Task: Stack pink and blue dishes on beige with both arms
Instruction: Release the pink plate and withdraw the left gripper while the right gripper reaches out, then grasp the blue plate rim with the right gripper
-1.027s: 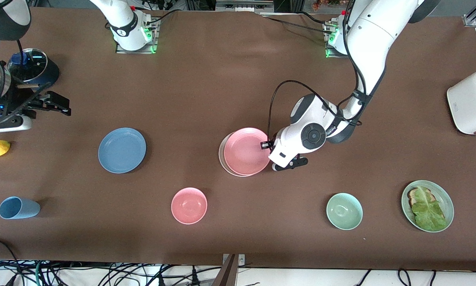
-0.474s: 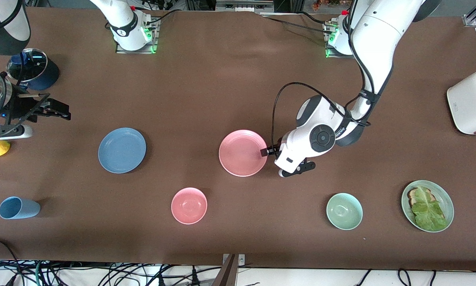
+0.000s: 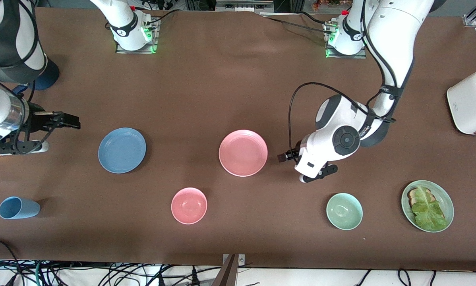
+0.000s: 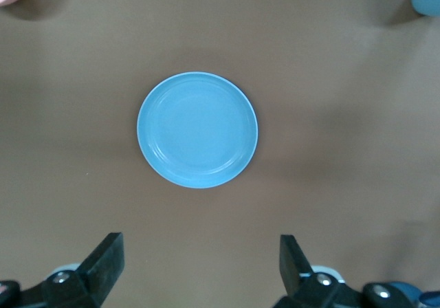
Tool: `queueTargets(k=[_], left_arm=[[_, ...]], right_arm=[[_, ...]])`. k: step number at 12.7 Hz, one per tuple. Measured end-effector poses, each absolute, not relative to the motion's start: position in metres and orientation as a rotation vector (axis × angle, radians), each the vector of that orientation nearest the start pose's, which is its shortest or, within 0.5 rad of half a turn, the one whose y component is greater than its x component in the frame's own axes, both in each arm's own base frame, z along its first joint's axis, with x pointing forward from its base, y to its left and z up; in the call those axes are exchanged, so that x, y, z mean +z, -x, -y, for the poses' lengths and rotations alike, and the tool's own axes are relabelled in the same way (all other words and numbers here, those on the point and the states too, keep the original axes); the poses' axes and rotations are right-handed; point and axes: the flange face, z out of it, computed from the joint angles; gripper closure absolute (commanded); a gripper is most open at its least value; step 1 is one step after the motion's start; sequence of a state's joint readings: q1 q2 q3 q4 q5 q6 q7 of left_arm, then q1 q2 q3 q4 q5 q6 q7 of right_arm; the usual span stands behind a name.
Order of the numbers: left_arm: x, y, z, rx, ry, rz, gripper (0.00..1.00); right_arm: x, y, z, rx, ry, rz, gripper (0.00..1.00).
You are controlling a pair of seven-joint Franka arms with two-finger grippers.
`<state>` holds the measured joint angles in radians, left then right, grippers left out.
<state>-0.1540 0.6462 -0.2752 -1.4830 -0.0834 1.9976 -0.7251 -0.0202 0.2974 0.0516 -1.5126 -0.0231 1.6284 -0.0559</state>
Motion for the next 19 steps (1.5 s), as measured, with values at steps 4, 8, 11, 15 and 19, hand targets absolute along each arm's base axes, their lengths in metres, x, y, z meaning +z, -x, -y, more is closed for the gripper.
queueTargets(k=[4, 8, 11, 15, 19], left_arm=[[0.315, -0.663, 0.190, 0.362, 3.118, 0.656, 0.00], [0.328, -0.672, 0.117, 0.394, 3.135, 0.577, 0.00], [0.346, -0.672, 0.058, 0.428, 3.154, 0.498, 0.00], [0.376, -0.666, -0.002, 0.421, 3.183, 0.407, 0.00], [0.419, -0.647, -0.036, 0.352, 3.200, 0.262, 0.00]], right_arm=[[0.414, -0.626, -0.011, 0.275, 3.127, 0.183, 0.00], [0.348, -0.608, 0.018, 0.206, 3.134, 0.234, 0.00], [0.299, -0.586, 0.026, 0.144, 3.144, 0.220, 0.00], [0.245, -0.556, 0.029, 0.048, 3.152, 0.219, 0.00], [0.222, -0.555, 0.050, 0.004, 3.162, 0.238, 0.00]])
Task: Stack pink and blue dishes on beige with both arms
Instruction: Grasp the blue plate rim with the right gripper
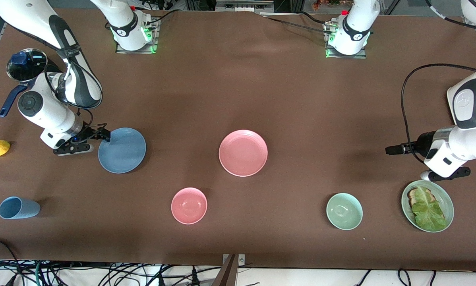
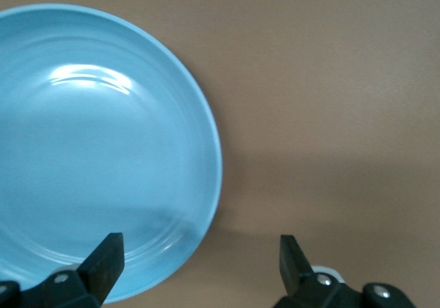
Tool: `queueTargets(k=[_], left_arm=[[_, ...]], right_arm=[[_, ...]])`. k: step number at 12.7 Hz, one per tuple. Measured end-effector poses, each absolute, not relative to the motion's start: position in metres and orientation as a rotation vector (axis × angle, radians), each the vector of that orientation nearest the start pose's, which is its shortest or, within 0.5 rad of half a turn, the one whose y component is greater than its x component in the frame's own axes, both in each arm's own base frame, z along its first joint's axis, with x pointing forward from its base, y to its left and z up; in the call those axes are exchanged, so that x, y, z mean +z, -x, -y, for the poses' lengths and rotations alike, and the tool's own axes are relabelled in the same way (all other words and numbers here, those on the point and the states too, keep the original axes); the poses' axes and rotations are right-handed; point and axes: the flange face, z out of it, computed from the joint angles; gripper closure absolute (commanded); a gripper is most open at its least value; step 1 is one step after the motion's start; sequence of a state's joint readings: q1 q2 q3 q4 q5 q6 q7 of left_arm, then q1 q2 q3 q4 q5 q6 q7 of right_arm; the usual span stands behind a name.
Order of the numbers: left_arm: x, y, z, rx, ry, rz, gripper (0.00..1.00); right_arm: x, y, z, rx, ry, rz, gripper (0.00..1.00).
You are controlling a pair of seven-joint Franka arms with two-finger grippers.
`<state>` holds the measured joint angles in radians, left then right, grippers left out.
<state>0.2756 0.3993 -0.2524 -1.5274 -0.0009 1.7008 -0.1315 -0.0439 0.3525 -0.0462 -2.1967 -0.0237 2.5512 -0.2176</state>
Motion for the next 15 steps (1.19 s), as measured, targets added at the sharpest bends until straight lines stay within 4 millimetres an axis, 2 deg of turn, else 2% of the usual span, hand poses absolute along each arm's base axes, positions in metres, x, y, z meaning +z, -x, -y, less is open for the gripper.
queueTargets(k=[3, 5, 9, 10, 12, 15], left_arm=[[0.473, -0.616, -0.034, 0.257, 3.177, 0.196, 0.00], [0.499, -0.599, -0.028, 0.208, 3.159, 0.180, 0.00], [0.542, -0.581, 0.014, 0.109, 3.150, 0.066, 0.00], [0.550, -0.575, 0.019, 0.113, 3.146, 0.053, 0.00], [0.564, -0.564, 0.015, 0.123, 3.139, 0.067, 0.00], [0.579, -0.555, 0.008, 0.113, 3.137, 0.087, 0.00]], right_arm=[[0.209, -0.555, 0.060, -0.016, 3.165, 0.238, 0.05], [0.197, -0.554, 0.070, -0.022, 3.167, 0.236, 0.13], [0.190, -0.553, 0.073, -0.025, 3.166, 0.238, 0.32], [0.190, -0.554, 0.071, -0.027, 3.164, 0.244, 0.39], [0.190, -0.555, 0.065, -0.030, 3.159, 0.257, 0.59], [0.190, -0.555, 0.063, -0.031, 3.157, 0.261, 0.96]])
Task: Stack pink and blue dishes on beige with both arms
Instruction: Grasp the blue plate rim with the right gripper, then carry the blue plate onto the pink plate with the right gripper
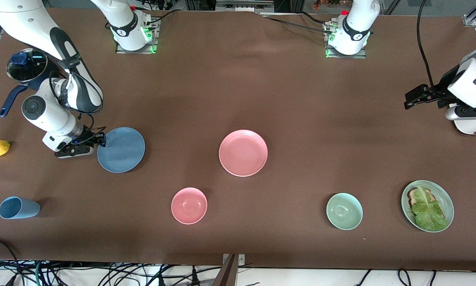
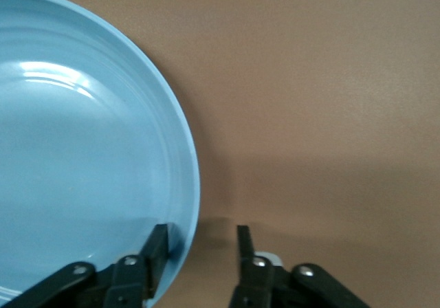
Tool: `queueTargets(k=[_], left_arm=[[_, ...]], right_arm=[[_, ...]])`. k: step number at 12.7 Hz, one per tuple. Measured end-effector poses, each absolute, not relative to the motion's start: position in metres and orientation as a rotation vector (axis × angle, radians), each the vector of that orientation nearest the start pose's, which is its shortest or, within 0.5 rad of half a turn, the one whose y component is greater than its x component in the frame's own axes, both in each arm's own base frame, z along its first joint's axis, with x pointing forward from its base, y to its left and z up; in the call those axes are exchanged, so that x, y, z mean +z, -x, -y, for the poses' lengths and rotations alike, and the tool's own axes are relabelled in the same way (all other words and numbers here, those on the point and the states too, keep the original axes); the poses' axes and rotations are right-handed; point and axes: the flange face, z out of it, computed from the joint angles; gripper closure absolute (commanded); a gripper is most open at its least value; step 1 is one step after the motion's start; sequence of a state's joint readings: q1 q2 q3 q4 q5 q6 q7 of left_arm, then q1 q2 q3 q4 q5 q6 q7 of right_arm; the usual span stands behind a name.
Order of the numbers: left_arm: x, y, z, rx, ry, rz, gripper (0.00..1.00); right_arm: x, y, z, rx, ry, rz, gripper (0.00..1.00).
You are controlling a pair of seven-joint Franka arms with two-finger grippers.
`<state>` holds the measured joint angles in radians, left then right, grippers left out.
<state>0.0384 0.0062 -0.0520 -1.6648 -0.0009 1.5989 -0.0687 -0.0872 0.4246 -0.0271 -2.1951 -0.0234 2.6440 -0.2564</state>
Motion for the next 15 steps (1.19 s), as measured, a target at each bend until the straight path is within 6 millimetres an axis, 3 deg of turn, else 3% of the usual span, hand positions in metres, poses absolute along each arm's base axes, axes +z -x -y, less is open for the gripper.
queueTargets(k=[1, 4, 6, 8, 11, 13, 15], left_arm=[[0.587, -0.552, 0.009, 0.103, 3.137, 0.080, 0.00], [0.614, -0.547, 0.015, 0.057, 3.139, 0.063, 0.00], [0.616, -0.547, 0.011, 0.053, 3.139, 0.076, 0.00], [0.616, -0.547, 0.008, 0.055, 3.139, 0.082, 0.00], [0.616, -0.547, 0.006, 0.055, 3.139, 0.087, 0.00], [0.616, -0.547, -0.001, 0.055, 3.142, 0.107, 0.00], [0.617, -0.547, -0.003, 0.053, 3.147, 0.114, 0.00]], right_arm=[[0.190, -0.555, 0.063, -0.031, 3.157, 0.261, 1.00], [0.195, -0.560, 0.063, -0.049, 3.158, 0.262, 1.00], [0.205, -0.569, 0.058, -0.011, 3.150, 0.273, 1.00], [0.245, -0.598, 0.045, 0.086, 3.128, 0.290, 1.00], [0.327, -0.639, 0.006, 0.122, 3.087, 0.350, 1.00], [0.351, -0.649, -0.027, 0.092, 3.067, 0.370, 1.00], [0.359, -0.650, -0.066, 0.074, 3.070, 0.336, 1.00]])
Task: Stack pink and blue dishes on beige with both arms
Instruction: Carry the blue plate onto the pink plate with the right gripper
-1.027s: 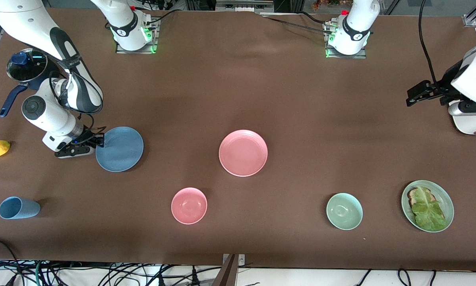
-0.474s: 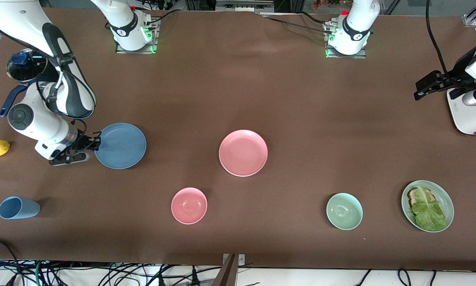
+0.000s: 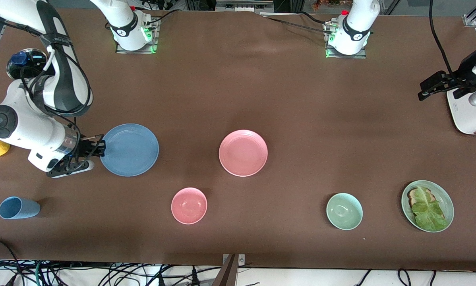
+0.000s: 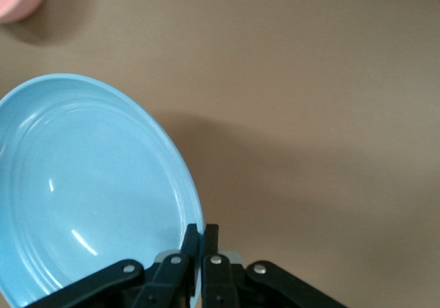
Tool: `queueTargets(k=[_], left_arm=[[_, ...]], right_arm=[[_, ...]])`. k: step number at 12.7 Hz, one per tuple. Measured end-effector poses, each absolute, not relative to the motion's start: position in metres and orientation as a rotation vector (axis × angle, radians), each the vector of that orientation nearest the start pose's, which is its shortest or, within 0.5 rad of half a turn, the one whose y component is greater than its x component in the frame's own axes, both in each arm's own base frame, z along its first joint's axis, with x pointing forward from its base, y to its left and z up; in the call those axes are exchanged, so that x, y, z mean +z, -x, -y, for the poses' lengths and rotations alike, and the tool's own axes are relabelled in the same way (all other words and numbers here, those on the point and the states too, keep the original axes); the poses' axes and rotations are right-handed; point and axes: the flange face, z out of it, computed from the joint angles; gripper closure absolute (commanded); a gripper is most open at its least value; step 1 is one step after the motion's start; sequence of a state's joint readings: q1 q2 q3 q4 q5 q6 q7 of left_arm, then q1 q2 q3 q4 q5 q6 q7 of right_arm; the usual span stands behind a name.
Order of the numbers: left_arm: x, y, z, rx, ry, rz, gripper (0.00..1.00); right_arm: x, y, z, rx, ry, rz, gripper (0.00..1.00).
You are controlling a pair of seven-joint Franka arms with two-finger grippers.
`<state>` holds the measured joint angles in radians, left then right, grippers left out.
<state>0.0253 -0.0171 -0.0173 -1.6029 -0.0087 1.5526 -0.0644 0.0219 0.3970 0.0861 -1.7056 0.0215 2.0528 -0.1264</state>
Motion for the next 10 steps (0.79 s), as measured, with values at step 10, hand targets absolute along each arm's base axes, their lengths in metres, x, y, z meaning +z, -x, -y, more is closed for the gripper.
queueTargets(k=[10], left_arm=[[0.614, -0.548, -0.003, 0.063, 3.147, 0.112, 0.00]], right_arm=[[0.340, -0.578, -0.362, 0.019, 3.012, -0.105, 1.00]])
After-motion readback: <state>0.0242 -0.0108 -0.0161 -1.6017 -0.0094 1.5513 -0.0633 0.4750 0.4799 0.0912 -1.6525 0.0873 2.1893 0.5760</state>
